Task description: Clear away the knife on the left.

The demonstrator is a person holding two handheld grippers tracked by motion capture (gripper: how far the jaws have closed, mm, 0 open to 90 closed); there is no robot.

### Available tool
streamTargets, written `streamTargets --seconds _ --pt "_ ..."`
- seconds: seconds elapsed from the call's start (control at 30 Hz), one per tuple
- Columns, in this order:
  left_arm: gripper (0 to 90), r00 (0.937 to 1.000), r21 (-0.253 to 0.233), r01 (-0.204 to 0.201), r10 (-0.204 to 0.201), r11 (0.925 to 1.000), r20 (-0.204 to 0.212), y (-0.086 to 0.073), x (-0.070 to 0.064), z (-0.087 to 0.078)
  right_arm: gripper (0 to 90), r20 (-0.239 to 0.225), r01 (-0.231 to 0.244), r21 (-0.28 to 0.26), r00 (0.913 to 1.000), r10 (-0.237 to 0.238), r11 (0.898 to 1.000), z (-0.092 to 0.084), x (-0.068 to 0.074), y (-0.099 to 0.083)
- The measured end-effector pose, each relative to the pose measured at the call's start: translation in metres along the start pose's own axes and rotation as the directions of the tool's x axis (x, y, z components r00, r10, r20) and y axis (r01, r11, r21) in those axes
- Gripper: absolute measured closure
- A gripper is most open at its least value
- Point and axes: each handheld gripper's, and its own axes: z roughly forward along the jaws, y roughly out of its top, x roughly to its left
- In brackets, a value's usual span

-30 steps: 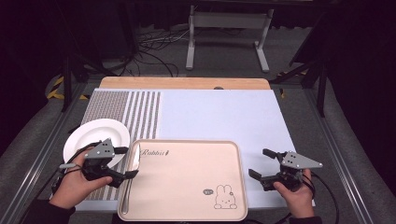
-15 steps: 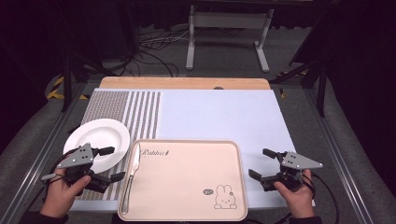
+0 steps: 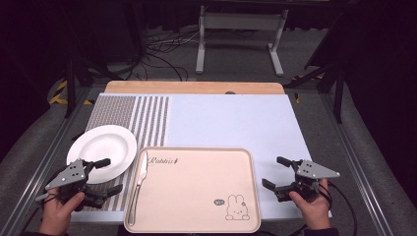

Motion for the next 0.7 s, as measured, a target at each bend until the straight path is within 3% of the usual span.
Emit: streamTargets --seconds 0.33,0.5,0.7 --pt "3.8 0.9993 -0.004 0.034 -0.034 0.9994 -0.014 -0.024 0.002 -0.009 2.6 0.002 -0.003 -0.001 1.0000 0.003 1.000 0.000 -0.001 -0.003" --pt "3.8 0.9984 -0.005 0.036 -0.036 0.9993 -0.043 -0.035 0.003 -0.012 2.6 0.004 -0.010 -0.001 0.9999 0.010 1.000 0.000 -0.001 -0.007" --pt "3.8 0.9979 -0.005 0.044 -0.045 0.9990 -0.047 -0.037 0.004 -0.013 2.6 0.006 -0.018 -0.004 0.9998 0.018 1.000 0.000 -0.003 -0.009"
